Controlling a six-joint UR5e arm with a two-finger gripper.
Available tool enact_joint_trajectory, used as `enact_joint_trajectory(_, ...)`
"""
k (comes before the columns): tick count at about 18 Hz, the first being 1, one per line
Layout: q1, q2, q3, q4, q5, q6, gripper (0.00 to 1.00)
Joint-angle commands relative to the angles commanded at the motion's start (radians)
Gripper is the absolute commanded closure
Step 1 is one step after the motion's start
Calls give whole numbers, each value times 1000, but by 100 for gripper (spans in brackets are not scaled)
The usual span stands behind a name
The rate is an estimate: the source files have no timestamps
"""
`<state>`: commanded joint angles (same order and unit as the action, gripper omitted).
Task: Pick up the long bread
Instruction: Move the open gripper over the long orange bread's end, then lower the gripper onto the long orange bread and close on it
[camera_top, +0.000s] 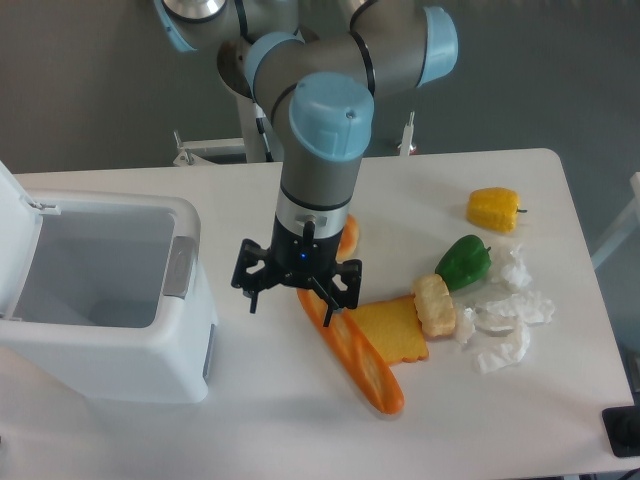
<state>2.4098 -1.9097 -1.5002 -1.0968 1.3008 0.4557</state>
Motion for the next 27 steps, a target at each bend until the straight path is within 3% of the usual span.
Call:
enact_joint_trajectory(5, 54, -37, 9, 2, 6, -64, 0)
enact_joint_trajectory(8, 100, -25, 21, 3, 5, -149, 0)
enact_joint_trajectory(14, 106, -14, 26, -2, 56, -268, 0)
enact_joint_trajectory(19, 100, -23, 9, -3, 115, -285, 0)
enact_joint_trajectory(27, 94, -104, 8, -6, 184, -287, 0)
